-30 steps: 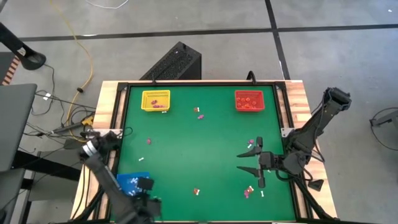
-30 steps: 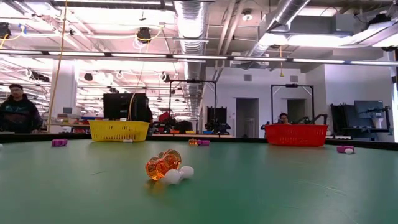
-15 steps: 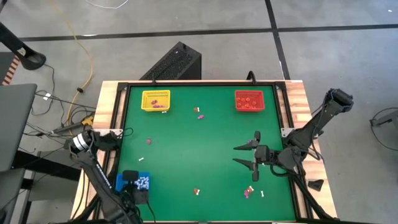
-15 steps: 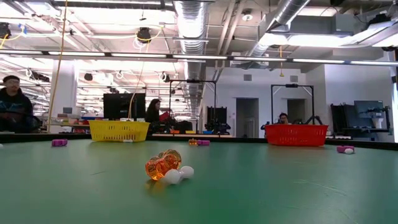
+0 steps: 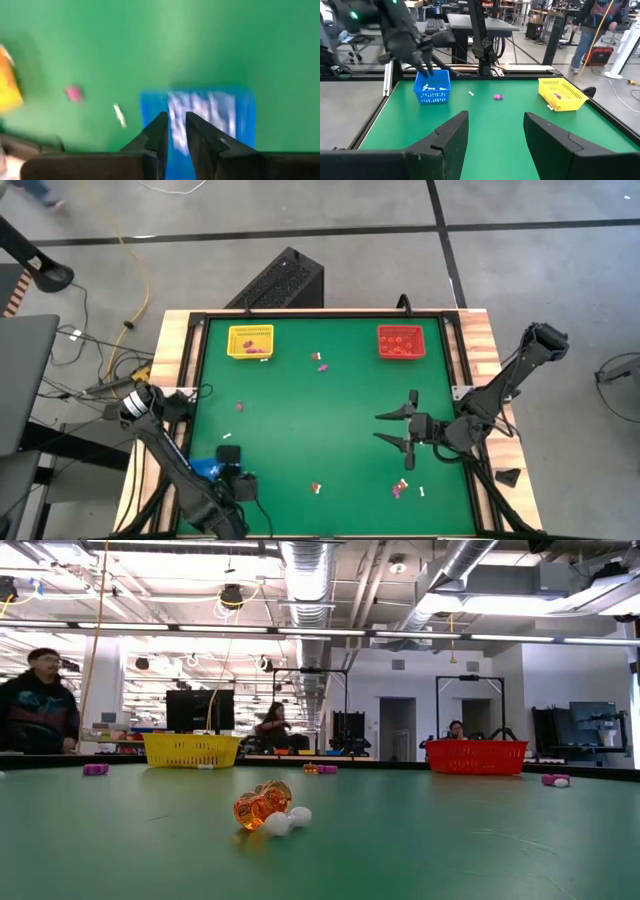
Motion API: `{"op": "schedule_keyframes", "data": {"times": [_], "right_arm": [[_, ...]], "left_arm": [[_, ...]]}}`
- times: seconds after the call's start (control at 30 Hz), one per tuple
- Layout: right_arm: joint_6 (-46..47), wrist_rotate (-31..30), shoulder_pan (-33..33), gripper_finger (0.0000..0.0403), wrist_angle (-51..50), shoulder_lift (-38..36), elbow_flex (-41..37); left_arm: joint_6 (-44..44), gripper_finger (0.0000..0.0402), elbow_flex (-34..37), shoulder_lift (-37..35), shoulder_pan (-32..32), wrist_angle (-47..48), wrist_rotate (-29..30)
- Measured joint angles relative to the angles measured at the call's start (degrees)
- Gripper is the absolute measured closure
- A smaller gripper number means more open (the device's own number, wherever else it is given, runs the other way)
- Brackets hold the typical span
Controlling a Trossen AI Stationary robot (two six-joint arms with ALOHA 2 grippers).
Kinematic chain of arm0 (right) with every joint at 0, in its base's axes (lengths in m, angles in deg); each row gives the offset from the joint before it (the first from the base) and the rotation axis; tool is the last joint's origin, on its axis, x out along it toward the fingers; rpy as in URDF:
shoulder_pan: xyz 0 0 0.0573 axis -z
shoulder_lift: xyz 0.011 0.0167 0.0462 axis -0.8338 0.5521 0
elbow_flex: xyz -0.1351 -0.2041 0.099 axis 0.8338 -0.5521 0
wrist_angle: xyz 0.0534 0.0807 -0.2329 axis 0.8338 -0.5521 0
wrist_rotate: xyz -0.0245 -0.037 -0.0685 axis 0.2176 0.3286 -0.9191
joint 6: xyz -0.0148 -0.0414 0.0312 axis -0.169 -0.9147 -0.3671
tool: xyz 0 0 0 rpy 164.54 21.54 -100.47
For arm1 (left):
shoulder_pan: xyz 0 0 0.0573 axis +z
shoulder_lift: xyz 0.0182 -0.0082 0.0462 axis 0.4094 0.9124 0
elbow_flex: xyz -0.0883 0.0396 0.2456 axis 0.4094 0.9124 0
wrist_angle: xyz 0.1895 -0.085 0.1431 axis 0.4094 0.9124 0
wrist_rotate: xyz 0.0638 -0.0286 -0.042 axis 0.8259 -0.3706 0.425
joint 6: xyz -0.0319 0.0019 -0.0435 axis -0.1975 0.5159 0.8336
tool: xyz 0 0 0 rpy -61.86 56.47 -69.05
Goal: Sort Halloween decoration
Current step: Put the pink skeleton toy into the yellow bin
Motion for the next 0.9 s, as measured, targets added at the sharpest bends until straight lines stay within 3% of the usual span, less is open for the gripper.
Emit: {"op": "schedule_keyframes", "data": {"times": [0.13,0.23,0.33,0.43,0.5,0.6,0.73,0.9], "right_arm": [[0.0,0.0,0.0,0.0182,0.0,0.0,0.0],[0.0,0.0,0.0,0.0182,0.0,0.0,0.0],[0.0,0.0,0.0,0.0182,0.0,0.0,0.0],[0.0,0.0,0.2,0.0182,-0.8,0.0,0.0],[0.0,0.0,0.6,0.0182,-1.9,0.0,0.0],[0.4,0.0,1.8,0.0182,-5.0,0.0,0.0],[5.7,-0.1,4.1,0.0182,-10.0,0.0,0.0],[16.3,-0.1,7.9,0.0182,-18.2,0.0,0.0]], "left_arm": [[-6.5,0.0329,-0.9,0.0,1.6,-17.7,20.5],[-20.2,0.0323,1.7,0.0,3.7,-36.0,26.8],[-32.0,0.0323,6.5,0.0,6.9,-53.8,25.3],[-42.5,0.0323,12.4,0.0,11.0,-69.4,18.6],[-46.9,0.0323,15.7,0.0,13.9,-75.0,12.4],[-49.5,0.0323,19.4,-1.6,17.2,-77.3,7.7],[-52.4,0.0323,25.9,-8.7,19.4,-80.1,8.8],[-56.0,0.0323,41.4,-22.0,19.4,-99.8,10.1]]}}
